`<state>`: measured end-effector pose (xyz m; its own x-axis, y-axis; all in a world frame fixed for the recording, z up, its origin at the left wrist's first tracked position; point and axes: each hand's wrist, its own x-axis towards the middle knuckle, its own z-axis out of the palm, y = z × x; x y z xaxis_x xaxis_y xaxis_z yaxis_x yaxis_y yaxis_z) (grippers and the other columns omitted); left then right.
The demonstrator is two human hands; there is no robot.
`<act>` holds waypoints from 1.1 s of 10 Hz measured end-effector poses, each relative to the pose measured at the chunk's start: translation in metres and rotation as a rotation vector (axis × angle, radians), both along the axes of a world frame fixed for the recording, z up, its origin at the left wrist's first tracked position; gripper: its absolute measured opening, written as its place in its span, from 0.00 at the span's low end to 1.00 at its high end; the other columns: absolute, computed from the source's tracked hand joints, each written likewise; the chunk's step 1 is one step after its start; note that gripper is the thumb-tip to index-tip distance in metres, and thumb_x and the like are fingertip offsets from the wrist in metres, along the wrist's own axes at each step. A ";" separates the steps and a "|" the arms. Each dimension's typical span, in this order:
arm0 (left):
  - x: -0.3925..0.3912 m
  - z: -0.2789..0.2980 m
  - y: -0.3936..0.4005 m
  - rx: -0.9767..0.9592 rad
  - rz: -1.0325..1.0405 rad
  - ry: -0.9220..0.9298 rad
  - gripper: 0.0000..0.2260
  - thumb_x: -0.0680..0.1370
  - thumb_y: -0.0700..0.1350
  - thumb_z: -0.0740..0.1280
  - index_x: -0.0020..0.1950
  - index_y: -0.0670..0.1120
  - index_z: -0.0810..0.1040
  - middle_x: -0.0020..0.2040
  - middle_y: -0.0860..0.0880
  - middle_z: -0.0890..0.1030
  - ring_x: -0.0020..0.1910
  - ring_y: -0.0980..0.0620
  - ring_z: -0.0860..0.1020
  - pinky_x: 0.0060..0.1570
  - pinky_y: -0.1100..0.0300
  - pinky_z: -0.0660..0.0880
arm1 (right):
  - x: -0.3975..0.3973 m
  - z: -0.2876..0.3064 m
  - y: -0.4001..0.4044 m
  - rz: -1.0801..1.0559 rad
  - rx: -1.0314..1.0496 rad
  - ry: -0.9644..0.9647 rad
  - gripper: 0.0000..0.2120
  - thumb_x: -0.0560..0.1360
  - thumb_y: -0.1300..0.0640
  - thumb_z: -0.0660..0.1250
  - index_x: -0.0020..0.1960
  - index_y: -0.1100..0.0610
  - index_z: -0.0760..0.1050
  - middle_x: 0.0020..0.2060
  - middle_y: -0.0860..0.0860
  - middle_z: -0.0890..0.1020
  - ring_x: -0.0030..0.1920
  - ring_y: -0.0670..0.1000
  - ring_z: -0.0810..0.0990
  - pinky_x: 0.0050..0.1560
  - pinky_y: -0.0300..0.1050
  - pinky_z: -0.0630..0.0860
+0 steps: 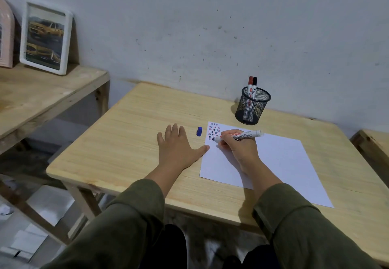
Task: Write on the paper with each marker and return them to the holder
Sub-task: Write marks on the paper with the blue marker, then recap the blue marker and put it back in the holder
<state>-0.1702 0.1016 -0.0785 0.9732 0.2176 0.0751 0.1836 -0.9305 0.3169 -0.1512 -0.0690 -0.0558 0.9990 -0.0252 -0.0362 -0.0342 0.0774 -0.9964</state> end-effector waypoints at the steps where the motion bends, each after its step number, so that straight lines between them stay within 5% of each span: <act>1: 0.001 0.000 0.000 -0.007 -0.002 0.003 0.48 0.64 0.75 0.53 0.75 0.45 0.53 0.78 0.45 0.52 0.77 0.48 0.46 0.72 0.44 0.43 | 0.000 0.000 0.000 -0.002 -0.024 -0.007 0.02 0.68 0.65 0.71 0.37 0.59 0.79 0.27 0.48 0.83 0.33 0.44 0.83 0.36 0.35 0.79; 3: 0.000 0.000 0.001 -0.030 -0.002 0.001 0.47 0.65 0.74 0.54 0.75 0.46 0.53 0.78 0.45 0.52 0.77 0.47 0.46 0.72 0.43 0.43 | 0.000 0.000 -0.001 -0.007 0.040 0.004 0.04 0.68 0.65 0.72 0.37 0.58 0.79 0.28 0.49 0.83 0.34 0.46 0.83 0.38 0.40 0.81; 5: 0.009 0.006 -0.001 -0.178 -0.084 -0.184 0.24 0.75 0.60 0.58 0.71 0.58 0.61 0.74 0.53 0.62 0.74 0.53 0.56 0.68 0.45 0.54 | 0.004 0.002 -0.002 -0.058 0.143 0.034 0.02 0.69 0.66 0.72 0.40 0.61 0.80 0.30 0.55 0.83 0.34 0.50 0.83 0.39 0.47 0.83; 6: 0.017 0.010 -0.007 -0.224 -0.194 -0.199 0.18 0.77 0.52 0.61 0.68 0.56 0.68 0.68 0.52 0.70 0.67 0.50 0.65 0.61 0.52 0.62 | 0.005 0.005 -0.002 -0.080 0.221 0.049 0.02 0.70 0.67 0.70 0.39 0.63 0.78 0.28 0.56 0.82 0.28 0.52 0.81 0.38 0.47 0.82; 8: 0.018 0.010 -0.005 -0.573 -0.066 -0.200 0.10 0.76 0.36 0.61 0.51 0.46 0.79 0.48 0.45 0.79 0.48 0.46 0.77 0.48 0.57 0.73 | 0.001 0.007 0.000 -0.047 0.168 0.034 0.01 0.71 0.66 0.70 0.40 0.62 0.79 0.27 0.54 0.82 0.28 0.48 0.81 0.30 0.45 0.81; 9: 0.024 0.021 -0.008 -1.003 0.138 -0.284 0.09 0.74 0.36 0.63 0.44 0.48 0.78 0.42 0.48 0.80 0.40 0.50 0.81 0.45 0.57 0.76 | 0.010 0.022 0.001 -0.023 0.117 -0.002 0.02 0.71 0.67 0.69 0.42 0.61 0.79 0.30 0.54 0.83 0.30 0.49 0.81 0.34 0.40 0.80; 11: 0.044 0.069 -0.045 -1.324 0.021 -0.304 0.09 0.76 0.37 0.62 0.44 0.51 0.77 0.44 0.48 0.82 0.41 0.53 0.79 0.44 0.57 0.75 | 0.017 0.074 -0.031 -0.040 0.180 -0.140 0.03 0.71 0.68 0.68 0.42 0.62 0.78 0.32 0.55 0.83 0.29 0.49 0.81 0.36 0.38 0.79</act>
